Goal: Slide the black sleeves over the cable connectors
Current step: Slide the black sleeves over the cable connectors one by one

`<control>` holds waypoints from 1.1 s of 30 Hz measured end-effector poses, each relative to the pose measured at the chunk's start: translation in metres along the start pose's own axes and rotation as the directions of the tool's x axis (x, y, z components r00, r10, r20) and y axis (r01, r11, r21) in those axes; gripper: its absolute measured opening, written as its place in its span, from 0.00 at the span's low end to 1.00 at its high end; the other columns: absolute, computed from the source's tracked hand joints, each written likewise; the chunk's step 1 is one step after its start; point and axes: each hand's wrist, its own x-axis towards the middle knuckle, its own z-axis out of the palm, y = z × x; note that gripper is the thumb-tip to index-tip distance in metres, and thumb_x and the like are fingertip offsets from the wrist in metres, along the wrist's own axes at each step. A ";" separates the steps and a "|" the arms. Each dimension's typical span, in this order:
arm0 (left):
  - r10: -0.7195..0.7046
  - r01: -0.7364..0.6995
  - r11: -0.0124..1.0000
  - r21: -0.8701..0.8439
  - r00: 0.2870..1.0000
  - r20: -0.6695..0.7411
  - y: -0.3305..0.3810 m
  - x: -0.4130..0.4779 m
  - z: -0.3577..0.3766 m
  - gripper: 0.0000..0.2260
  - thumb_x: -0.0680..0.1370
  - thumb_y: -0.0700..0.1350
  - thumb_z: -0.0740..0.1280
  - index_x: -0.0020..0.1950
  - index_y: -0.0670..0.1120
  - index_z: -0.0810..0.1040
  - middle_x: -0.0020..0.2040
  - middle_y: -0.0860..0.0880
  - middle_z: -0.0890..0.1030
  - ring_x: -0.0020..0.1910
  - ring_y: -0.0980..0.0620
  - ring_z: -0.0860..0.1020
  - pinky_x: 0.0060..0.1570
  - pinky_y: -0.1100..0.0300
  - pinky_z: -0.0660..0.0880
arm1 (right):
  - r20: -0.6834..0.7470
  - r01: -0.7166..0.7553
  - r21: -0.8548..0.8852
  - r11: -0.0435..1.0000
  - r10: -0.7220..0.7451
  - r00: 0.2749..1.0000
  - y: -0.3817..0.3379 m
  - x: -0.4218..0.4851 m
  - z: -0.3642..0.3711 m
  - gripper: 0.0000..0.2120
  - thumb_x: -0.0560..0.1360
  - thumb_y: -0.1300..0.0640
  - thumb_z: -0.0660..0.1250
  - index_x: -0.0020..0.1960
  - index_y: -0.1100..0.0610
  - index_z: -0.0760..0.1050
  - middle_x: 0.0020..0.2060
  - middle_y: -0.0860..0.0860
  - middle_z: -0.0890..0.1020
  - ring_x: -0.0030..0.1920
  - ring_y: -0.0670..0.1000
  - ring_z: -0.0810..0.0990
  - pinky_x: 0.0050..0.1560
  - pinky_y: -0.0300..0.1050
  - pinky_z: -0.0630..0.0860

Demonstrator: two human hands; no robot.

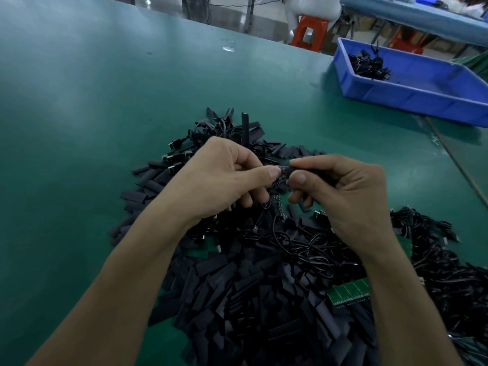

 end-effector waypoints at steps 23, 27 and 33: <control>0.006 -0.007 1.000 0.017 0.999 0.053 0.005 -0.002 -0.001 0.09 0.78 0.46 0.71 0.39 0.46 0.84 0.33 0.49 0.85 0.28 0.58 0.78 0.27 0.71 0.69 | 0.005 -0.001 0.034 0.999 0.001 1.000 0.003 0.000 -0.001 0.06 0.73 0.56 0.72 0.50 0.52 0.82 0.37 0.50 0.86 0.34 0.51 0.85 0.35 0.39 0.78; -0.001 0.000 0.999 0.037 0.999 0.042 0.004 -0.002 0.000 0.10 0.79 0.48 0.69 0.39 0.48 0.84 0.33 0.50 0.85 0.28 0.59 0.78 0.28 0.71 0.70 | 0.013 -0.019 0.064 0.998 0.018 1.000 0.005 -0.001 -0.001 0.10 0.72 0.55 0.73 0.53 0.53 0.82 0.37 0.50 0.86 0.35 0.51 0.86 0.36 0.38 0.78; 0.005 -0.008 0.997 0.082 0.999 0.034 0.003 -0.001 0.002 0.09 0.79 0.49 0.69 0.41 0.49 0.84 0.36 0.52 0.86 0.29 0.59 0.78 0.29 0.72 0.70 | 0.002 -0.018 0.044 0.999 0.018 1.000 0.007 -0.003 0.000 0.05 0.73 0.57 0.72 0.49 0.53 0.82 0.37 0.51 0.86 0.37 0.52 0.86 0.35 0.37 0.79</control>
